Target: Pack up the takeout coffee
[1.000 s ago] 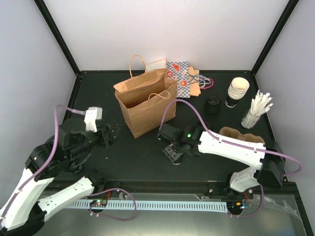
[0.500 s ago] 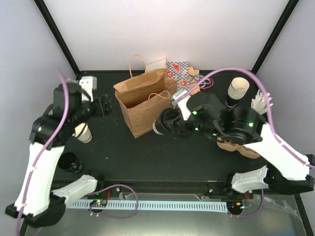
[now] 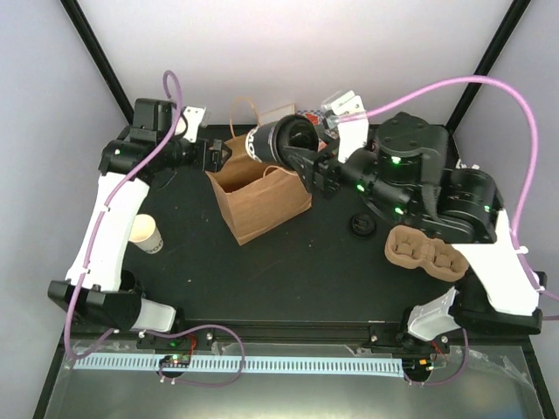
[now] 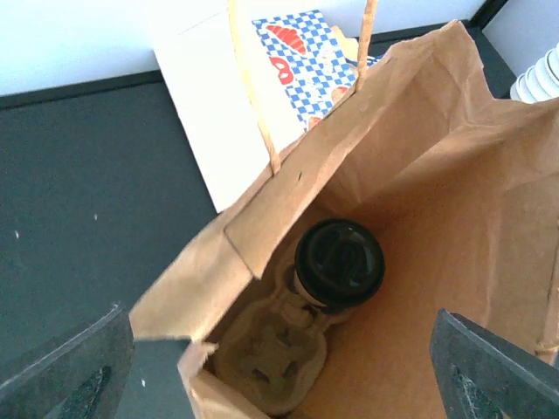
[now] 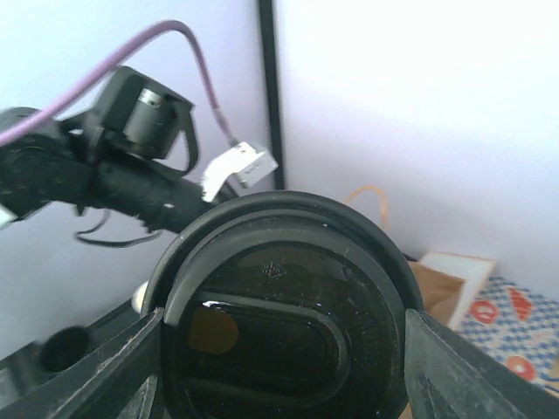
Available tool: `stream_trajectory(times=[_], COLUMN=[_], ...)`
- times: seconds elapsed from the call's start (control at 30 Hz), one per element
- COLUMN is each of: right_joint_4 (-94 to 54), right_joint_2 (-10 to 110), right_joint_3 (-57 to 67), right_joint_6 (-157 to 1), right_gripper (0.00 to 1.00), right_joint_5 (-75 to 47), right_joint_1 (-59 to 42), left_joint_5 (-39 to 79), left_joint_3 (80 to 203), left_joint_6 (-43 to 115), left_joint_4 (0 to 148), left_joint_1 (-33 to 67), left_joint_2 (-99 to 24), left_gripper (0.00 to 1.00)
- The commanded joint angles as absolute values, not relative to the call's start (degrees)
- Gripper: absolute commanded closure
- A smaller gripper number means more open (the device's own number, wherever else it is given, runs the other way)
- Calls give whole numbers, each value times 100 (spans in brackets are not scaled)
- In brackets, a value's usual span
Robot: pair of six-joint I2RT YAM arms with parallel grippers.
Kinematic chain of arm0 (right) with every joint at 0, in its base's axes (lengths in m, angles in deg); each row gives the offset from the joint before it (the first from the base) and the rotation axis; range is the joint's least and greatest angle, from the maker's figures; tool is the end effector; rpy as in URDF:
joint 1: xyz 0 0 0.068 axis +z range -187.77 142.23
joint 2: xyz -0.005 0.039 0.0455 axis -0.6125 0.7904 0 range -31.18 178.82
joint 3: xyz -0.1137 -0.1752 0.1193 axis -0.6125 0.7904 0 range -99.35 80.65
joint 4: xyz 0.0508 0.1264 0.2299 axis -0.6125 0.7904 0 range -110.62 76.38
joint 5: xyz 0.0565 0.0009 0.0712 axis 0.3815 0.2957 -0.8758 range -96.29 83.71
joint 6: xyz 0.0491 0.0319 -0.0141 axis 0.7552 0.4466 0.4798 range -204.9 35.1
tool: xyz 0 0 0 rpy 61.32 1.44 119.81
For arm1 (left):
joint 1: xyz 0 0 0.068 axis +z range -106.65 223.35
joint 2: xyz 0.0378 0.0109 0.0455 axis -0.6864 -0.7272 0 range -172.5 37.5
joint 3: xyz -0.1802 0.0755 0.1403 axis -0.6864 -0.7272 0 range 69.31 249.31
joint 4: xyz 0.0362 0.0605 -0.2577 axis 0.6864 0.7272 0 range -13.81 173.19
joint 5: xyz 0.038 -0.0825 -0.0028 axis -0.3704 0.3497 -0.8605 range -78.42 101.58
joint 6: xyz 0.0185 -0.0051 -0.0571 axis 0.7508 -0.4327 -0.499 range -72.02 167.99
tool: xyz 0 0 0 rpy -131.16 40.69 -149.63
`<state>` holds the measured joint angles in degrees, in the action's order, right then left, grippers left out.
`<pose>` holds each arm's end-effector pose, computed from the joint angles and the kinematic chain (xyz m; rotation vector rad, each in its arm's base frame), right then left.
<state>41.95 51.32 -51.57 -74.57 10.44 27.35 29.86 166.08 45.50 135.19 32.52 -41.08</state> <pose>0.1043 0.1943 0.5465 -0.6496 1.7187 0.6785 0.2746 -0.0667 0.3988 0.3333 2.2620 -0.4853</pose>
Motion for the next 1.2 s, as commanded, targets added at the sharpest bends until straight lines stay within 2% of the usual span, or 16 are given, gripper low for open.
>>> stream_trajectory(times=[0.0,0.2,0.4,0.63,0.77,0.83,0.93,1.0,1.07,1.17], right_joint_4=[3462,3431,4201,4475,4644,4825,5097,5218,5273,5283], right_joint_2=[5477,6058,6649,6584,6484,6460,6421,6316,6150,5864], right_joint_3=[-4920,-5030,-5709,-5065,-4774,-4697,-4671,-4554,-4295,-3794], right_joint_6=[-7789,-7923,-7644,-7538,-7542,-7578,-7599,-7646,-7670,-7761], right_gripper=[41,41,42,43,44,45,48,48,48,48], right_joint_5=[2155,2299,1415,804,487,366,59,-187,-389,-742], right_joint_1=[2572,2182,1556,1144,990,973,976,972,977,980], left_joint_5=[2919,3637,4267,4542,4959,5072,5072,5031,4873,4700], left_joint_3=[17194,17643,18046,18378,18506,18498,18476,18427,18282,17926], left_joint_6=[5224,5448,5665,5714,5765,5757,5746,5781,5775,5766], left_joint_4=[13433,13465,13524,13704,13828,13822,13868,13935,13886,13719], left_joint_1=[3329,3377,3391,3388,3385,3385,3377,3352,3308,3123], left_joint_2=[-4545,-5305,-5911,-6460,-6598,-6558,-6449,-6313,-6105,-5692], left_gripper=[5,5,10,23,39,53,79,89,97,98])
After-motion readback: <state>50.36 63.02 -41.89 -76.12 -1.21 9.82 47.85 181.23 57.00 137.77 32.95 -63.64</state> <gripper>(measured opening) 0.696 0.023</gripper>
